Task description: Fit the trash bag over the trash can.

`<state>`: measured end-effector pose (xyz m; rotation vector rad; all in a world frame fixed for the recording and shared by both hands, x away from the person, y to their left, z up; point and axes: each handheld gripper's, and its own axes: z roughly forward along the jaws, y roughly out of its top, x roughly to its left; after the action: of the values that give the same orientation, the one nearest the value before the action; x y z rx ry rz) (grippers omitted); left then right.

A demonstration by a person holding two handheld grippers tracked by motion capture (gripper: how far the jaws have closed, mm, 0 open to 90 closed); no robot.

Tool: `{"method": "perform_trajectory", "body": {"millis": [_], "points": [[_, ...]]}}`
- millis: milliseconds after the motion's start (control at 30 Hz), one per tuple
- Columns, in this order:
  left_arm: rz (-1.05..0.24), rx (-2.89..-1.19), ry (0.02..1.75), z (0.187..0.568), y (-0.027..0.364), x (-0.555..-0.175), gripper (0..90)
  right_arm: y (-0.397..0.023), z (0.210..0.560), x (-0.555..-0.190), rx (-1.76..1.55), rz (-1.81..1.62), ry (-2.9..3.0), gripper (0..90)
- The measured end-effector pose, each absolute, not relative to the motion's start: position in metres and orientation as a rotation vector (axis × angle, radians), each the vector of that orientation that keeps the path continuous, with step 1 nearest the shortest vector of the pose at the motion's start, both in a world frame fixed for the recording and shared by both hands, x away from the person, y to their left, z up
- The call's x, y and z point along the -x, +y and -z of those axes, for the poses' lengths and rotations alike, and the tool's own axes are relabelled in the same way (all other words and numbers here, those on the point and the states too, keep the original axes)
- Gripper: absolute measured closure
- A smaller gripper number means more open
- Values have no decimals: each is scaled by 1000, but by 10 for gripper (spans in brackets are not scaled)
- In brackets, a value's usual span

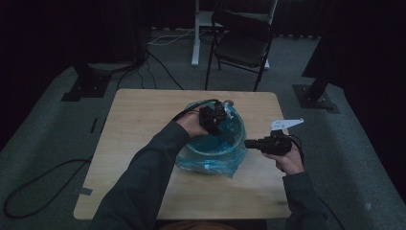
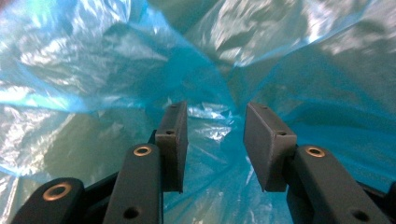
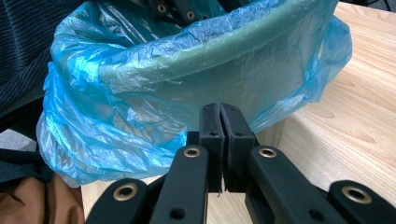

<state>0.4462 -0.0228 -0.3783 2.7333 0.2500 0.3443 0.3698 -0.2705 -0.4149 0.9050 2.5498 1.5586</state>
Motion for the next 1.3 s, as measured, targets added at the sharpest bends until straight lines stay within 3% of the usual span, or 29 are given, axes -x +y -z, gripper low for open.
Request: {"method": "perform_trajectory", "body": {"millis": [500,833,1300], "points": [[-392,-2865,247,389,-30,-447,578,-272,414,-369,-911,-1562,2548,876],[-355,-2928,186,393,-33,-444,584,-273,413,-369,-913,-1568,2543,870],[-385,-2747,211,368,-19,-437,570,-273,415,-370,-916,-1574,2539,847]]}}
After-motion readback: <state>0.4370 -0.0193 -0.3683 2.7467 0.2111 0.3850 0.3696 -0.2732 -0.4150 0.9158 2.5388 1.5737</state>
